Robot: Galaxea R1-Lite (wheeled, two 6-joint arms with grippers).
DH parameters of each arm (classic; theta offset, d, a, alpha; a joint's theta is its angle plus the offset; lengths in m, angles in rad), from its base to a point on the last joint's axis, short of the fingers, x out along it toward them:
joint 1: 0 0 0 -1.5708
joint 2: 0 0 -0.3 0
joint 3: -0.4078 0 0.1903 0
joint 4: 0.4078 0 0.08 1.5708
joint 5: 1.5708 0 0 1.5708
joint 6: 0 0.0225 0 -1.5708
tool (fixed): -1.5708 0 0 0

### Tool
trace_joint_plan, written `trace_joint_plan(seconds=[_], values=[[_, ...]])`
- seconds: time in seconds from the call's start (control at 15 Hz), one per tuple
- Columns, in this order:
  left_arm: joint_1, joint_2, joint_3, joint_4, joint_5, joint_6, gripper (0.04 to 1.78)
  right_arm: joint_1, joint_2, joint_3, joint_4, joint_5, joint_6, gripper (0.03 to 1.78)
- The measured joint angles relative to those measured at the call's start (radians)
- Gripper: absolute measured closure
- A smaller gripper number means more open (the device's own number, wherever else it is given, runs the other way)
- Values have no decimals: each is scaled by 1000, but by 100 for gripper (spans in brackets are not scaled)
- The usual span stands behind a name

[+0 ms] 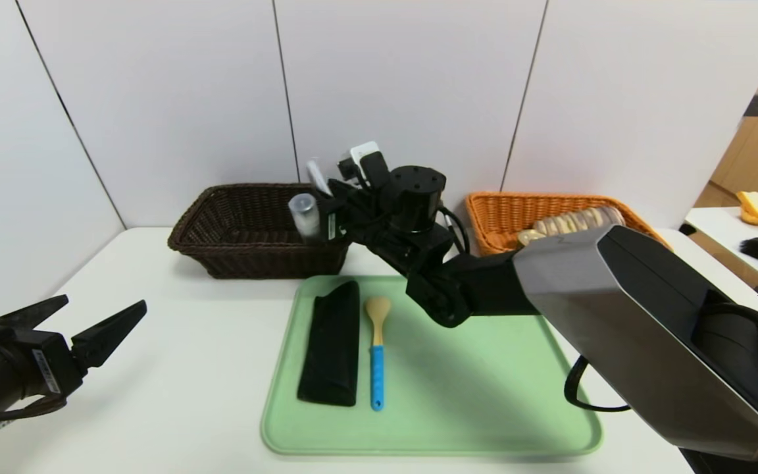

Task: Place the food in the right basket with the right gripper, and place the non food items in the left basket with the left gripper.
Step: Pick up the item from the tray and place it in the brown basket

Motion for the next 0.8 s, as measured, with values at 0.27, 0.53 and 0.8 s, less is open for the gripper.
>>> trace_joint_plan(seconds=[0.27, 0.53, 0.8], values=[[0, 3, -1, 1, -1, 0, 13, 1, 17, -53, 1, -18, -3, 77], [0, 3, -3, 0, -1, -2, 13, -11, 10, -61, 2, -19, -8, 50], [0, 3, -7, -2, 0, -2, 13, -126, -61, -50, 49, -20, -156, 34]])
